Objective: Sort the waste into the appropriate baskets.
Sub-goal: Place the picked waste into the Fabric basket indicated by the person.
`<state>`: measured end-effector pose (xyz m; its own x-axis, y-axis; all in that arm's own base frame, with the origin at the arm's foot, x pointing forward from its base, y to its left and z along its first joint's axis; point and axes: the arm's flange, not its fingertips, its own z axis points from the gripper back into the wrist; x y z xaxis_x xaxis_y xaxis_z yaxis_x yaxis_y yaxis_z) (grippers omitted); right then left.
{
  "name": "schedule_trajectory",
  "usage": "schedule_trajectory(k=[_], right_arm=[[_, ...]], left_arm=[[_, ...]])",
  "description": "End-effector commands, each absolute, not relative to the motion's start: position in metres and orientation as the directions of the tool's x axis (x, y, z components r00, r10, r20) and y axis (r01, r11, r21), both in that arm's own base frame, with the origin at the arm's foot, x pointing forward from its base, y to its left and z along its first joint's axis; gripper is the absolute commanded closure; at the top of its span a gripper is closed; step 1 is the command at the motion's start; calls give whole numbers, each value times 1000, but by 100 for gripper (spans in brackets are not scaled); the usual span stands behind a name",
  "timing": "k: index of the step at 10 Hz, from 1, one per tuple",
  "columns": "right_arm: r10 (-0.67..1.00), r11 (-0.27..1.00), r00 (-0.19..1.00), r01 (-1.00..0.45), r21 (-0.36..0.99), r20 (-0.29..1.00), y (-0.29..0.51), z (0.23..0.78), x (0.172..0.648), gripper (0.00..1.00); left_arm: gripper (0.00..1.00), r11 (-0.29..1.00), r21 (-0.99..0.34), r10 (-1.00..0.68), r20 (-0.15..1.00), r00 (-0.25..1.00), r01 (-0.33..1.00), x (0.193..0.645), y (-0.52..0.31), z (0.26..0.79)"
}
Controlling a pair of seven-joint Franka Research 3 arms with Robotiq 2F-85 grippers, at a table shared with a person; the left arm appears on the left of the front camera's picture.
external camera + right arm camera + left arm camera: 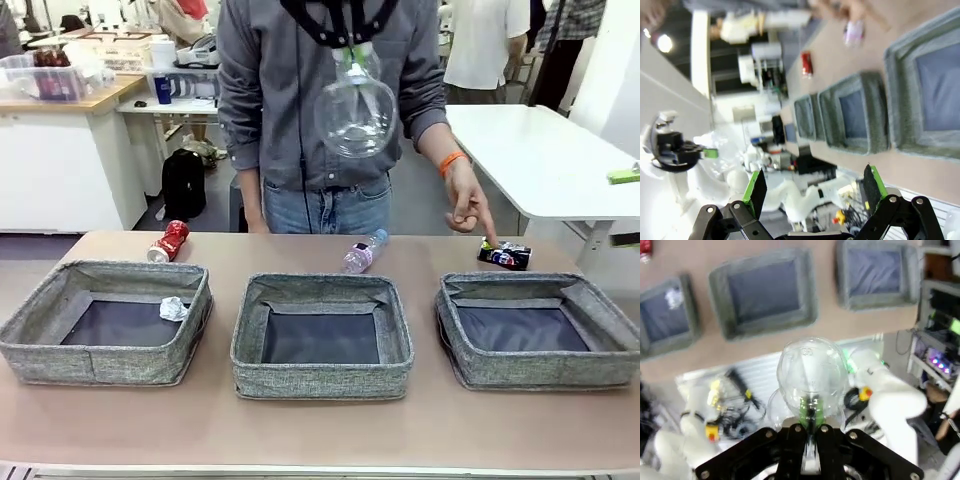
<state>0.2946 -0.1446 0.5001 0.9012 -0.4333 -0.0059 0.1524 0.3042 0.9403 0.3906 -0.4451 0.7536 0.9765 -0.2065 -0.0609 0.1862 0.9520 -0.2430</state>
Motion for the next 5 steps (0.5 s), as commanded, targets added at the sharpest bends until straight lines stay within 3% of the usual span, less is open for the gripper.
schedule_trajectory(k=[1,3,5], right_arm=[[-598,252,802,180,951,7,-222,522,267,0],[-740,181,671,152,972,33,-280,534,219,0],[-766,107,642,92,990,23,-303,520,182,0]], left_arm=[[100,930,-268,-243,68,968,253,391,-476,703],[100,894,-318,-264,193,945,314,409,-523,674],[100,916,-242,-262,245,934,320,421,-582,642]])
